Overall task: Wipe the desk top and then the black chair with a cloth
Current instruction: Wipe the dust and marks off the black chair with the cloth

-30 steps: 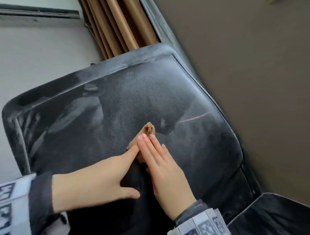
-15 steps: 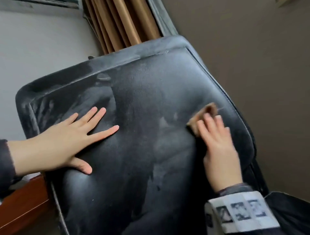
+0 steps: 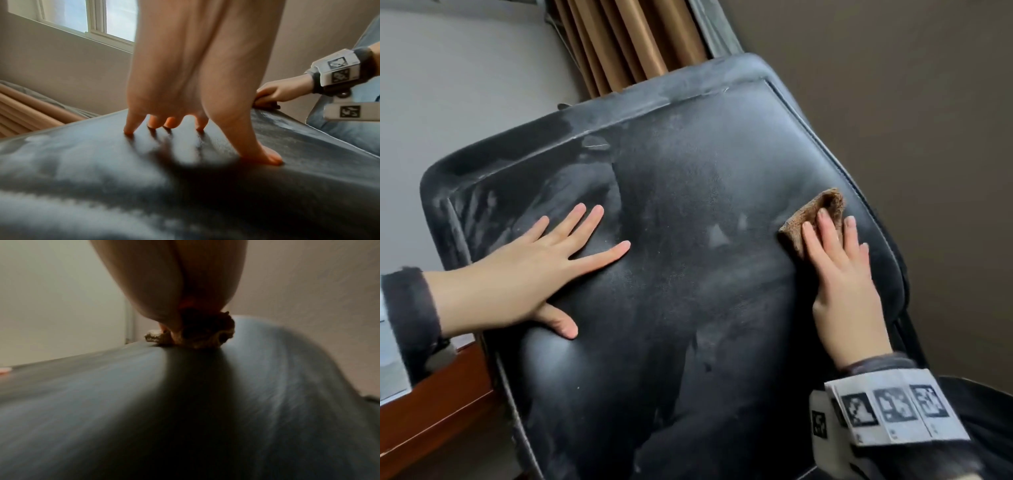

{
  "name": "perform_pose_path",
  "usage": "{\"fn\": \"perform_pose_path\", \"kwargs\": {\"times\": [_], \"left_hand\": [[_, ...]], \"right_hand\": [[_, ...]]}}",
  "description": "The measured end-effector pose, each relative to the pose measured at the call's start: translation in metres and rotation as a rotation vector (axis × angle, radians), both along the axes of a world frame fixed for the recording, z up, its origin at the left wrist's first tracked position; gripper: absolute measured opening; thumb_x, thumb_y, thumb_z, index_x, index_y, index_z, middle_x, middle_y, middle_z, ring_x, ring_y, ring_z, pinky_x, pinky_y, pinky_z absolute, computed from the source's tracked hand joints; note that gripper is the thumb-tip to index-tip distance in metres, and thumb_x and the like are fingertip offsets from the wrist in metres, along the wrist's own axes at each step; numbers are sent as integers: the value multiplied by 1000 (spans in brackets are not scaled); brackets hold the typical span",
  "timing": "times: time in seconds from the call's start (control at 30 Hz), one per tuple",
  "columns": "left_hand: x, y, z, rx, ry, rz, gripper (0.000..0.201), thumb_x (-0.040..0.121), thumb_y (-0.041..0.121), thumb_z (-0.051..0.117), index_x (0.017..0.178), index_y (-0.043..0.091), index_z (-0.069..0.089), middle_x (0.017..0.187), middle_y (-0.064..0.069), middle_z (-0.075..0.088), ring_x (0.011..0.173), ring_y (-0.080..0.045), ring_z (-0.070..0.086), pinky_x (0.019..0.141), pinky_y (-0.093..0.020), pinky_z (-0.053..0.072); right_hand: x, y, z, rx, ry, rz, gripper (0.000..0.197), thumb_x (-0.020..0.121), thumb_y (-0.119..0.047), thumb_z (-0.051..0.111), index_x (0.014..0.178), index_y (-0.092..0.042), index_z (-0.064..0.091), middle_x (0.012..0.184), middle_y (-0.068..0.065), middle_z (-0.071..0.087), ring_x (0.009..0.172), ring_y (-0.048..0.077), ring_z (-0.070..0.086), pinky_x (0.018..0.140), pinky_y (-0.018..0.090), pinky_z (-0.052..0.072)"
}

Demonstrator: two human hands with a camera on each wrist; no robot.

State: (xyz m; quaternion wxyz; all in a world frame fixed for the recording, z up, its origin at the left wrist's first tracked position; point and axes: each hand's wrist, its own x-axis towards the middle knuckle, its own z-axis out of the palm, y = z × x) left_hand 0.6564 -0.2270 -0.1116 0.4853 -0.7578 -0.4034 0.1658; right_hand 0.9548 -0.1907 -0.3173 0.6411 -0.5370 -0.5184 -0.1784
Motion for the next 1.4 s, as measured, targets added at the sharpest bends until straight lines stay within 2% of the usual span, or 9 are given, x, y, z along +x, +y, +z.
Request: {"fn": "perform_pose_path", "kwargs": {"times": [0.1, 0.3, 0.43, 0.7, 0.83, 0.93, 1.1, 1.23, 1.4], "left_hand": [[3, 0, -4, -28, -73, 68, 115, 38, 85, 23, 125, 50, -44, 143, -7, -40, 120, -9, -53, 105, -43, -7], [1, 4, -4, 107, 8, 11, 124, 45, 87, 25, 151, 25, 13, 148, -26, 24, 142, -26, -6, 91, -53, 30], [-2, 13, -9, 125, -3, -53, 123, 45, 86, 22, 151, 25, 15, 154, -21, 9, 140, -27, 2, 94, -53, 29], [-2, 20, -13, 121, -19, -60, 124, 45, 86, 23, 151, 24, 17, 151, -22, 19, 140, -28, 8, 91, -55, 29], [0, 22, -16, 87, -57, -69, 123, 44, 86, 25, 151, 27, 13, 154, -18, 9, 141, -26, 3, 95, -57, 27], [4, 22, -15, 57, -102, -76, 124, 41, 85, 25, 151, 28, 11, 155, -20, 11, 142, -27, -2, 95, -60, 28], [15, 9, -17, 34, -135, -73, 137, 39, 83, 51, 149, 29, -10, 155, -23, -1, 144, -33, -5, 106, -62, 21], [26, 5, -19, -22, -144, 128, 118, 66, 75, 52, 125, 34, -42, 142, -16, -44, 135, -31, -36, 112, -55, -8], [23, 8, -21, -19, -168, 109, 118, 66, 74, 55, 128, 34, -38, 145, -17, -41, 126, -27, -41, 112, -55, -10]], "right_hand": [[-51, -12, 16, 74, -101, 44, 63, 72, 7, 33, 131, -6, 50, 145, 15, 39, 139, 34, 22, 108, 46, 20], [-69, -6, 28, 96, -273, 3, 64, 73, -4, 24, 126, -9, 59, 137, 6, 52, 131, 36, 39, 107, 48, 30], [34, 2, 58, -90, -55, -153, 73, 66, 8, 31, 138, -1, 42, 149, 16, 32, 140, 43, 18, 112, 53, 14], [-27, 0, 19, 49, -443, -59, 63, 77, 0, 18, 132, 1, 49, 142, 14, 43, 135, 31, 33, 110, 40, 23], [12, 5, 28, -78, -212, -190, 77, 66, 2, 14, 139, 3, 39, 149, 17, 31, 140, 29, 21, 113, 48, 22], [-62, -4, 17, -76, -53, -165, 77, 63, -3, 14, 135, 8, 41, 146, 23, 33, 138, 38, 25, 114, 49, 20], [-114, -33, -17, 4, -540, 121, 47, 97, 0, 19, 133, -2, 48, 144, 11, 41, 138, 25, 30, 113, 39, 23], [-40, -14, 6, -140, -121, -84, 90, 57, 27, 40, 142, 1, 33, 153, 10, 18, 143, 27, 10, 116, 47, 17], [-183, -42, -24, -146, -118, -15, 78, 60, 1, 22, 137, 5, 37, 153, 13, 19, 140, 34, 20, 111, 42, 21]]}}
